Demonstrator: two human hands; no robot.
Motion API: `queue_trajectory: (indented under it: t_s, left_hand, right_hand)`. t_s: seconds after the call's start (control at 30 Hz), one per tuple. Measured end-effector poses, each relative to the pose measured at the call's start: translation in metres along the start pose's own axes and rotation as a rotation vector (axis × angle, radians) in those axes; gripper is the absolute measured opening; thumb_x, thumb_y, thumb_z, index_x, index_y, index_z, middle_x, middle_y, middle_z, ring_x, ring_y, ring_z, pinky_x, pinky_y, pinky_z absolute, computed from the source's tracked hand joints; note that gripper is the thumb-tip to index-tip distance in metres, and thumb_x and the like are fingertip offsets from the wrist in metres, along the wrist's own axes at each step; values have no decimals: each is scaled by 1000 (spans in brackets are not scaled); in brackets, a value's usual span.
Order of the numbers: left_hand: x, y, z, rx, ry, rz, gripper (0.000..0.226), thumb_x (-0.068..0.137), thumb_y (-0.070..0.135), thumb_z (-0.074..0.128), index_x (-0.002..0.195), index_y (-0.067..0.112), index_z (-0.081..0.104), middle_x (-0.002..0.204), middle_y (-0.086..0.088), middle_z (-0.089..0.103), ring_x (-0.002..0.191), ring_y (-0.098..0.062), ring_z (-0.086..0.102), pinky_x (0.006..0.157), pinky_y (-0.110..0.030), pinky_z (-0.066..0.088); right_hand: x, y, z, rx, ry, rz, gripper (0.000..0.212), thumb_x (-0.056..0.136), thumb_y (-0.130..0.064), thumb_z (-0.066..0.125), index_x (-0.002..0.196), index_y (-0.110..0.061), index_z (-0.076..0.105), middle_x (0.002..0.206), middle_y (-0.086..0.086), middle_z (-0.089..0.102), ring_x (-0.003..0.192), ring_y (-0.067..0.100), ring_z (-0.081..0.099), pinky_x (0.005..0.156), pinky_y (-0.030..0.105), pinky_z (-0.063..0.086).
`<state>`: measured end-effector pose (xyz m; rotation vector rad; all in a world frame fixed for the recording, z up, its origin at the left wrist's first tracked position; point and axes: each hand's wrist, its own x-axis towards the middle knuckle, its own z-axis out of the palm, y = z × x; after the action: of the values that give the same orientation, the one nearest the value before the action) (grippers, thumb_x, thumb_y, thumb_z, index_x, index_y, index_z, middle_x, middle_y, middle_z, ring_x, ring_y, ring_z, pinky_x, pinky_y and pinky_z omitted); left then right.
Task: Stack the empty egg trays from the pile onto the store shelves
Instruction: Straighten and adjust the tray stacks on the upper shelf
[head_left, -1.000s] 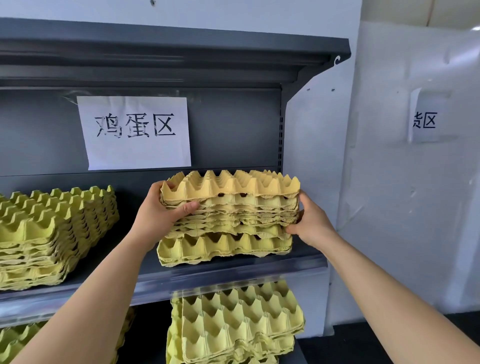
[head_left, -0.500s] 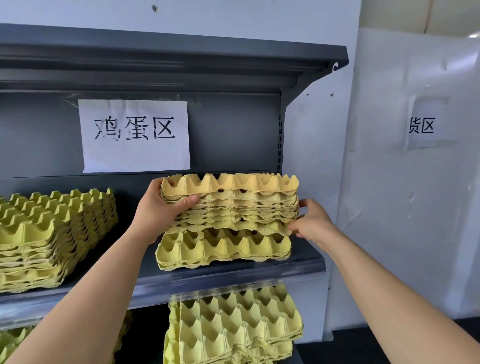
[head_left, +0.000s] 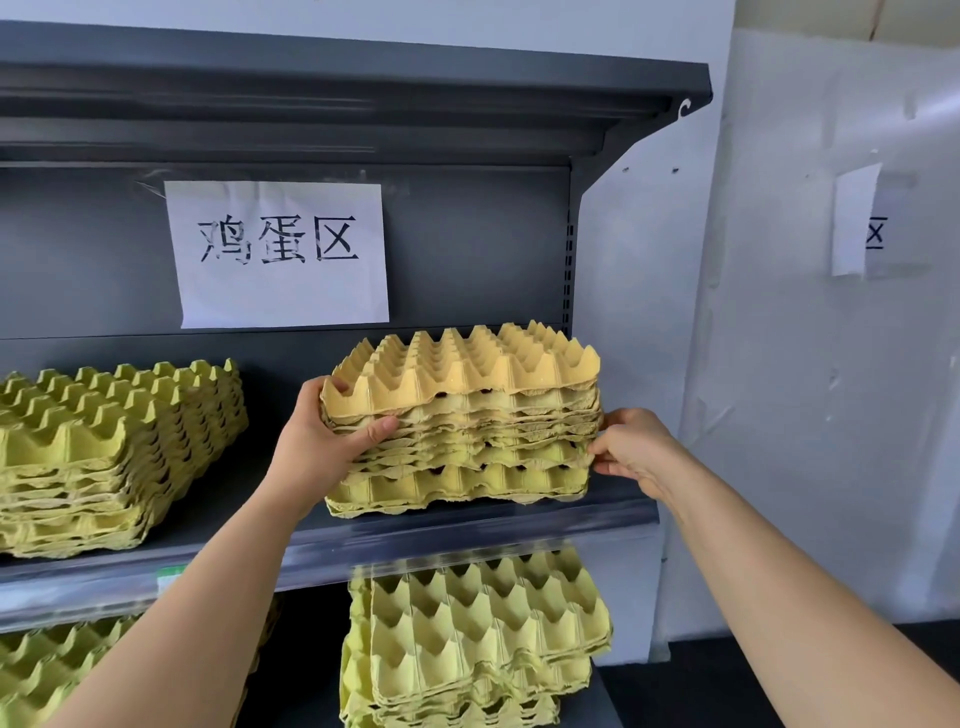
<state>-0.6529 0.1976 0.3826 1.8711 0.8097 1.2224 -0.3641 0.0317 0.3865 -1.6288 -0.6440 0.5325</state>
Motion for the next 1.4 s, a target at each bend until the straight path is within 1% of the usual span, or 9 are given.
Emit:
queue_trajectory:
  t_s: [0.37, 0.6, 0.77, 0.9, 1.0, 1.1, 1.17, 1.3, 1.4]
  left_hand:
    - [4, -5, 0, -22, -23, 10, 62, 52, 61, 83, 98, 47, 45, 103, 3, 66, 86, -21, 68, 69, -43, 61]
    - [9, -2, -5, -18, 3, 27, 64, 49, 64, 83, 97, 45, 46, 99, 7, 67, 79, -15, 68, 59, -33, 59]
    - [2, -11, -2, -6, -16, 21, 61, 52, 61, 82, 98, 46, 44, 100, 6, 67, 82, -18, 68, 64, -38, 61]
    - [3, -10, -3, 21, -56, 15, 61, 54, 61, 81, 101, 48, 45, 98, 7, 67, 82, -15, 68, 63, -32, 59]
    - [2, -8, -6, 20, -65, 5, 69, 53, 65, 80, 109, 48, 44, 100, 13, 65, 85, -8, 66, 60, -22, 53]
    - [0, -10, -5, -14, -83, 1, 70, 53, 66, 80, 110, 51, 42, 106, 11, 64, 91, -11, 66, 67, -25, 54]
    - [-1, -10, -3, -39, -87, 8, 74, 53, 66, 81, 113, 49, 40, 111, 8, 63, 95, -15, 66, 73, -30, 56]
    - [1, -9, -5, -143, -48, 37, 82, 44, 67, 87, 113, 45, 48, 119, -2, 63, 103, -24, 65, 83, -45, 58]
    - [0, -14, -9, -144, -49, 48, 80, 45, 65, 87, 113, 45, 49, 117, -2, 64, 101, -23, 67, 80, -44, 59]
  right_hand:
    - [-2, 14, 2, -69, 36, -119, 7, 83, -2, 69, 80, -8, 67, 88, 14, 71, 80, 23, 68, 64, 28, 56]
    - [1, 16, -7, 177, 39, 107, 8, 85, 5, 61, 92, 2, 60, 80, 16, 63, 68, 22, 64, 49, 28, 54]
    - [1, 11, -10, 110, -30, 152, 15, 87, 4, 59, 101, 7, 60, 90, 20, 64, 77, 26, 64, 62, 33, 56]
    - [-4, 7, -14, -29, -11, 32, 13, 89, -5, 59, 100, 0, 64, 96, 17, 68, 77, 24, 67, 65, 30, 56]
    - [-6, -8, -11, 11, 57, -158, 25, 95, -33, 50, 104, -14, 63, 105, 10, 66, 93, 26, 63, 76, 34, 52]
    - [-8, -23, -2, -31, -93, -276, 35, 92, -57, 46, 120, -38, 53, 129, -9, 54, 119, 15, 50, 96, 43, 45]
    - [-6, -23, 6, -74, -114, -289, 50, 91, -55, 50, 138, -38, 41, 137, -11, 48, 124, 15, 46, 101, 42, 41]
    - [-6, -18, 10, -58, -16, -400, 25, 94, -36, 55, 118, -39, 50, 112, -17, 58, 108, 11, 55, 75, 25, 42]
    - [-7, -8, 10, -53, -43, -428, 32, 94, -37, 55, 126, -33, 49, 123, -10, 58, 113, 13, 55, 89, 31, 46]
